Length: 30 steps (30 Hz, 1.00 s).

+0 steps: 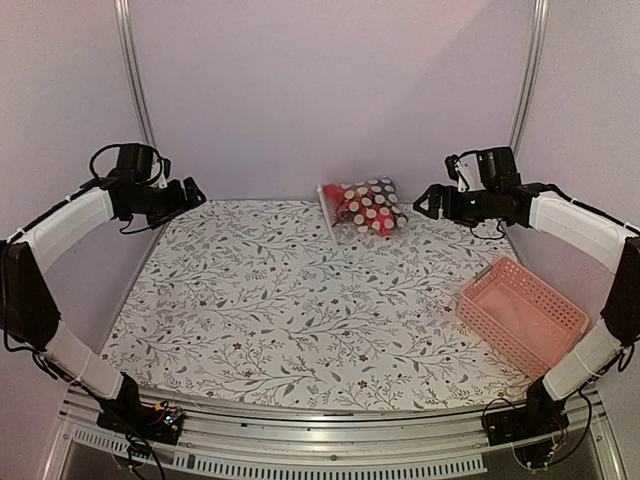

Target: Open the zip-top bag and remove the fake food

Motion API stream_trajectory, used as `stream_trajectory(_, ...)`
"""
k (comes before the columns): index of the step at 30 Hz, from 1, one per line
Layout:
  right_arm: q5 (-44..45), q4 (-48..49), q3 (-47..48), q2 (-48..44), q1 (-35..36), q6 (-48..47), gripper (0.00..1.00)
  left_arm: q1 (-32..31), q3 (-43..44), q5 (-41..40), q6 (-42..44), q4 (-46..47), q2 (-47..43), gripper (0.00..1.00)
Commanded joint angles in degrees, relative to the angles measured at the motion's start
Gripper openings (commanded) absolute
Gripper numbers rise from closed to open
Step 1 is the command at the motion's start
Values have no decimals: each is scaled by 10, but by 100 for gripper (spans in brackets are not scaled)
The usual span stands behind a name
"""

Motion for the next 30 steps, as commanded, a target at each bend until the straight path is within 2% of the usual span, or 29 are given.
stream_trajectory(1,-17,-2,59,57,5,6,99,-5,-12,-21,-10,15,-28,100)
stream_trajectory(8,-9,-12,176,174,45,9,99,-5,-18,-52,-32,2,-25,100)
stream_trajectory(13,3,-17,238,260,76,46,94,-7,-18,-78,-50,-7,-26,100)
stream_trajectory(19,40,19,261,328,120,95,88,-7,-20,-113,-78,-15,-28,100)
stream_trajectory(30,26,125,250,406,124,234,76,-7,-32,-158,-94,-16,-44,100)
